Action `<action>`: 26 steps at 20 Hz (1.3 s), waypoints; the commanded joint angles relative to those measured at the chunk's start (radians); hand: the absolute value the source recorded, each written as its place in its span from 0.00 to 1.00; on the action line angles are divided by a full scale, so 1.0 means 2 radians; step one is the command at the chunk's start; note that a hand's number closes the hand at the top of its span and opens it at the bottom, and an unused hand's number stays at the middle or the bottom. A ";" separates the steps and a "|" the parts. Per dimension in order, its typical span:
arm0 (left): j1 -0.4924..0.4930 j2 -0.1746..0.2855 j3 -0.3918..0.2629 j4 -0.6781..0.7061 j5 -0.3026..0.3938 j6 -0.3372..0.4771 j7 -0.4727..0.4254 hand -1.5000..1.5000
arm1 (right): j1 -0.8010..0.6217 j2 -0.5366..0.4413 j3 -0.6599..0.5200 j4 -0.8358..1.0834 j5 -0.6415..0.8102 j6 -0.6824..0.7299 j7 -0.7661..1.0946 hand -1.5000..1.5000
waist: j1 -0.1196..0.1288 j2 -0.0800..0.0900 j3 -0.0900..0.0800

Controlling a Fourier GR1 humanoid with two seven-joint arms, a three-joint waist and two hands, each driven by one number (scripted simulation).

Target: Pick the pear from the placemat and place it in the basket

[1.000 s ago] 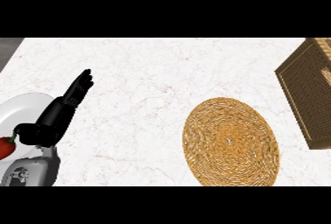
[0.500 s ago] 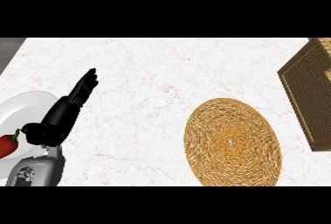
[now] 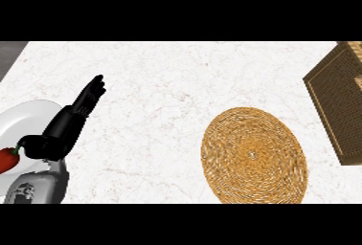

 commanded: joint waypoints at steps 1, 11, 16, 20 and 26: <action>-0.010 0.014 0.018 0.004 0.018 -0.016 0.014 0.50 | -0.055 0.012 0.026 0.100 0.042 0.024 -0.056 1.00 | -0.004 -0.001 0.000; -0.011 -0.008 -0.002 0.002 0.002 -0.001 0.009 0.50 | -0.192 0.066 0.063 0.294 0.154 -0.039 -0.209 1.00 | -0.002 0.000 0.000; -0.002 -0.003 0.002 0.020 -0.011 0.002 -0.026 0.50 | -0.251 0.084 0.035 0.394 0.136 -0.038 -0.227 0.00 | 0.000 0.001 0.000; -0.005 0.009 0.022 0.037 0.000 -0.006 -0.030 0.50 | -0.294 0.061 0.046 0.445 0.169 -0.024 -0.256 0.00 | -0.001 0.001 0.000; -0.001 -0.007 0.001 0.014 -0.006 -0.001 -0.014 0.50 | -0.334 0.042 0.024 0.479 0.157 0.014 -0.273 0.00 | -0.003 0.000 0.000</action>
